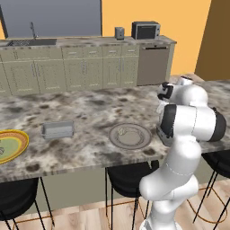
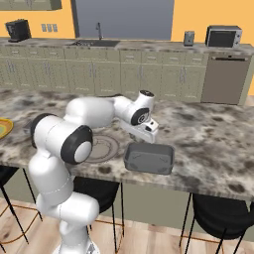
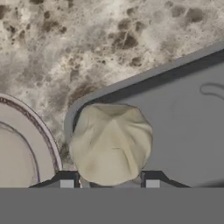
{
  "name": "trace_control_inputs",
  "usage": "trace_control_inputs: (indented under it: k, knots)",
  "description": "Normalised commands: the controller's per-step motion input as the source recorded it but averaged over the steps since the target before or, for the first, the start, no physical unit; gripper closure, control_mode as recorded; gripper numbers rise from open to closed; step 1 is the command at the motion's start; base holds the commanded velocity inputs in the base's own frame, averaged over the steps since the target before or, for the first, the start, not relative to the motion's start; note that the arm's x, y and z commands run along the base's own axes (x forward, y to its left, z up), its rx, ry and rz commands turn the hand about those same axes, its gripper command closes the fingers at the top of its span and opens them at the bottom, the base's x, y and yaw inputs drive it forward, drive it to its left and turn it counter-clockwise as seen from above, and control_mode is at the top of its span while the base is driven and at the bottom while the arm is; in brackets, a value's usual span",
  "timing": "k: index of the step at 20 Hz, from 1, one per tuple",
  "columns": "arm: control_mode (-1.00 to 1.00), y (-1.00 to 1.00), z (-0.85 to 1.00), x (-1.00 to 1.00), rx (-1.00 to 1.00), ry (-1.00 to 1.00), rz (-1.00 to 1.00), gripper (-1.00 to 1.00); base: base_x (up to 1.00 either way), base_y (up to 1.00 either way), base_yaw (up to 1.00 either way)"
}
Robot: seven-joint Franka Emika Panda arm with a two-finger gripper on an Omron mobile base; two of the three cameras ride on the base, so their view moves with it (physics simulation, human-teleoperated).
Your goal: Place two dumplings into each of the tupperware containers and then place the containers in the fridge.
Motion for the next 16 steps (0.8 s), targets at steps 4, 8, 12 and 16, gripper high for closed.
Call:
trace_control_inputs:
  k: [4,8,12,16]
  knots:
    - [-1.0,-0.13,-0.5,-0.4,0.0,-0.01,-0.03,1.0,0.0,0.0,0.0]
    - [-1.0,-0.03,-0.36,-0.21,0.0,-0.01,0.0,1.0,0.0,0.0,0.0]
    - [-1.0,-0.01,-0.19,-0.01,0.0,0.0,0.0,1.0,0.0,0.0,0.0]
    - [-1.0,0.0,-0.19,0.0,0.0,0.0,0.0,1.0,0.0,0.0,0.0]
